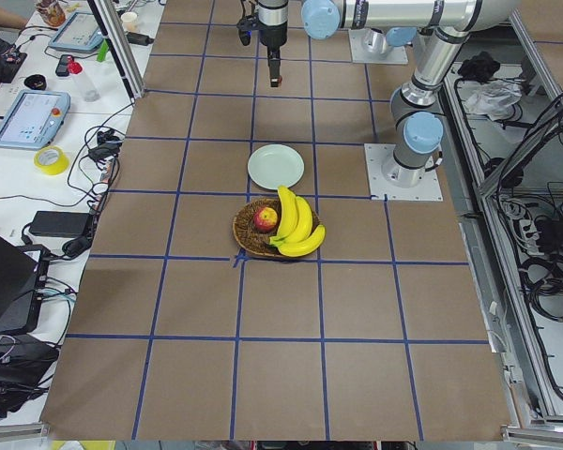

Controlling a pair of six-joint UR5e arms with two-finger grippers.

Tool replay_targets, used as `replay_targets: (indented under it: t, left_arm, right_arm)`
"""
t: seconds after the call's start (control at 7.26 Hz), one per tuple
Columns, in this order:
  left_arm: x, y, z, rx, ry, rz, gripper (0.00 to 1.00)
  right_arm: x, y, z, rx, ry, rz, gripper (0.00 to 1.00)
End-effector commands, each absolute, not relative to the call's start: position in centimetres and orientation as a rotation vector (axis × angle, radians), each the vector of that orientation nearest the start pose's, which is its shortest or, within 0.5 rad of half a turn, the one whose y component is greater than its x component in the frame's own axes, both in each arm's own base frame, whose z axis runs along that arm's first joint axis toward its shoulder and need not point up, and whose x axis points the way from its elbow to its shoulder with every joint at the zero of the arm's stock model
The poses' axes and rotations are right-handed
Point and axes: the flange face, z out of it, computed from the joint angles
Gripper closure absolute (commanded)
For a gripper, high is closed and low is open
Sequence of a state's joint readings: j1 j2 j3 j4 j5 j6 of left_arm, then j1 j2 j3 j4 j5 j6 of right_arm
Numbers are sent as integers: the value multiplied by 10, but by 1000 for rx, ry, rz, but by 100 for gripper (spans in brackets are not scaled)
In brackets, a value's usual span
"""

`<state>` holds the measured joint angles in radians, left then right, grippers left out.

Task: Collect all strawberries into plate
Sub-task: 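Reach the right gripper down and grasp the strawberry nearest the plate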

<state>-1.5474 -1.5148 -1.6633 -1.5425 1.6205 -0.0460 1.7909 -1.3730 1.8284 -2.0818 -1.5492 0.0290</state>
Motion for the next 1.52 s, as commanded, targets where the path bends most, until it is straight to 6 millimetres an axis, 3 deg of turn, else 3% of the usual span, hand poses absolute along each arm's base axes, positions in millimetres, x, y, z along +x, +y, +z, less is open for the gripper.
replay_targets:
  t: [0.0, 0.28, 0.55, 0.69, 0.96, 1.1, 1.24, 1.38]
  left_arm:
    - [-117, -470, 472, -106, 3087, 13, 0]
    - [-116, -471, 471, -111, 3087, 16, 0]
    - [-116, -470, 471, -111, 3086, 18, 0]
    - [-115, -470, 471, -113, 3086, 21, 0]
    - [-117, -470, 471, -109, 3087, 16, 0]
    - [-117, -470, 471, -106, 3087, 18, 0]
    - [-116, -469, 472, -108, 3086, 20, 0]
    - [-118, -470, 472, -107, 3092, 11, 0]
  right_arm:
    - [269, -461, 221, -330, 3095, -75, 0]
    - [268, -453, 187, -332, 3102, -26, 0]
    - [268, -454, 174, -333, 3106, -20, 1]
    - [268, -457, 176, -333, 3108, -68, 21]
    - [268, -458, 174, -333, 3109, -59, 47]
    - [269, -458, 175, -330, 3103, -62, 89]
    - [271, -462, 181, -266, 3098, -78, 100]
    - [272, -467, 190, -162, 3098, -106, 100]
